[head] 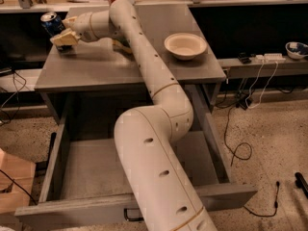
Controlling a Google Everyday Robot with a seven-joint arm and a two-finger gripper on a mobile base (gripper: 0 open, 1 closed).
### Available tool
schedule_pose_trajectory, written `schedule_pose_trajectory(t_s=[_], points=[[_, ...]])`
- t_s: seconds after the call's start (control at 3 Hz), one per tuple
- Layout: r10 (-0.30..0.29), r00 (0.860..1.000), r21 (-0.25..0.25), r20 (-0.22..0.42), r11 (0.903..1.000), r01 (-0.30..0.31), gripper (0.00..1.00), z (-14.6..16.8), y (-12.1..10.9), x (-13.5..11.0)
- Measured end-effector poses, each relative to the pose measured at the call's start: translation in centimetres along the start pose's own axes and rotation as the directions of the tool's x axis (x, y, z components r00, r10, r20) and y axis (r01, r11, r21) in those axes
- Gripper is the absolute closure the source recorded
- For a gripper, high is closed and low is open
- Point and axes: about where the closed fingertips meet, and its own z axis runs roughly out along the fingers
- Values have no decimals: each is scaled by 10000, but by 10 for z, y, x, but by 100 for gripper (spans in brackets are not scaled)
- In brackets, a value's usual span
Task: Place pepsi can into top drawer
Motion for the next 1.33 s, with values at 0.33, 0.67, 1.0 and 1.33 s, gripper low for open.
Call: schedule_pose_trajectory(t_s=[0.33,0.67,1.0,1.33], points=[[-169,9998,-73,-101,9998,169,100,-1,2,-5],[-670,9942,-451,-842,9970,634,100,-22,13,-24],[-1018,9732,-1342,-2063,9881,750,100,-46,41,-27],[-1212,9421,-2171,-3126,9747,533,100,-70,70,-22]])
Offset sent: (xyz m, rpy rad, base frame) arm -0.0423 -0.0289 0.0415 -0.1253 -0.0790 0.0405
